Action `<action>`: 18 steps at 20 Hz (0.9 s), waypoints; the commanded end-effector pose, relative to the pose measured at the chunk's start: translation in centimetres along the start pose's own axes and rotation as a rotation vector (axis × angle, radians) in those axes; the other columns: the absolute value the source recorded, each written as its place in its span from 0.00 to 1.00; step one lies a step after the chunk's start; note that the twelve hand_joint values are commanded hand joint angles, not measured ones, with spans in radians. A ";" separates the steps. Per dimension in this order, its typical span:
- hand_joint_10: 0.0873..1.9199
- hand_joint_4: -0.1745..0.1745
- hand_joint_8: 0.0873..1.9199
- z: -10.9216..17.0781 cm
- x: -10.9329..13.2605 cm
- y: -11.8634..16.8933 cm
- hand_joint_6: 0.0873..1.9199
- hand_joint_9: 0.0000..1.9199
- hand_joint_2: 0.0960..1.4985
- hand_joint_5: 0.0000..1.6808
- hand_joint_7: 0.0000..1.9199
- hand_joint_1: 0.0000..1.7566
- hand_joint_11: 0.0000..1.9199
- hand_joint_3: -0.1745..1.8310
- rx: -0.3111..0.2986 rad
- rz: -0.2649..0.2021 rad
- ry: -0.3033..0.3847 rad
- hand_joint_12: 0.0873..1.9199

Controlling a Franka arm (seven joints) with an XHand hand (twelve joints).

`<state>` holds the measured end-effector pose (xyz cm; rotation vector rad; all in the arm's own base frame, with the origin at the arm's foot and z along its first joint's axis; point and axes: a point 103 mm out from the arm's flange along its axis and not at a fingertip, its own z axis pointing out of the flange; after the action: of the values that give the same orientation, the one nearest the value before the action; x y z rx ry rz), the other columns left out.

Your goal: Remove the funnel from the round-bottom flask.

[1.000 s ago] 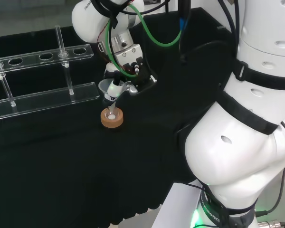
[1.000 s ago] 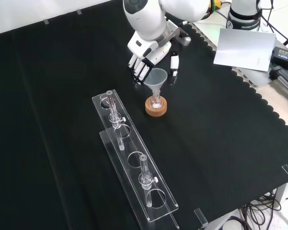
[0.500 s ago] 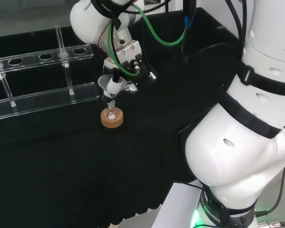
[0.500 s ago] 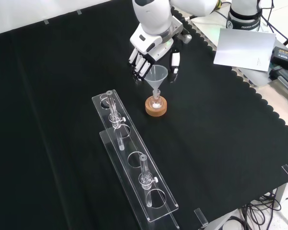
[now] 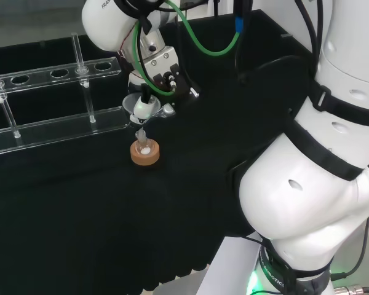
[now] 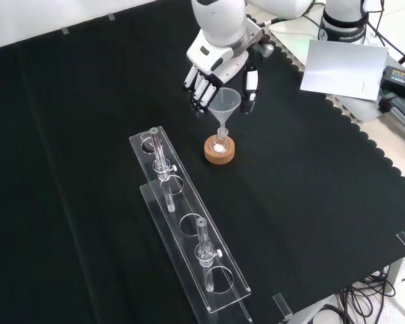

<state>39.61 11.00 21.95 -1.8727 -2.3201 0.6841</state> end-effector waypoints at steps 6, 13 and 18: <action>0.18 0.56 0.28 -5.1 -0.3 -3.3 0.21 0.47 0.50 0.36 0.29 0.43 0.28 0.28 -0.036 0.045 -0.081 0.64; 0.18 0.56 0.28 -8.5 -1.0 -4.4 0.22 0.47 0.49 0.35 0.28 0.43 0.29 0.28 -0.084 0.065 -0.101 0.64; 0.18 0.56 0.28 -11.7 -1.7 -4.2 0.22 0.46 0.49 0.35 0.28 0.43 0.29 0.28 -0.109 0.087 -0.120 0.64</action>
<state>39.05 11.91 31.33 -1.9980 -2.3920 0.7091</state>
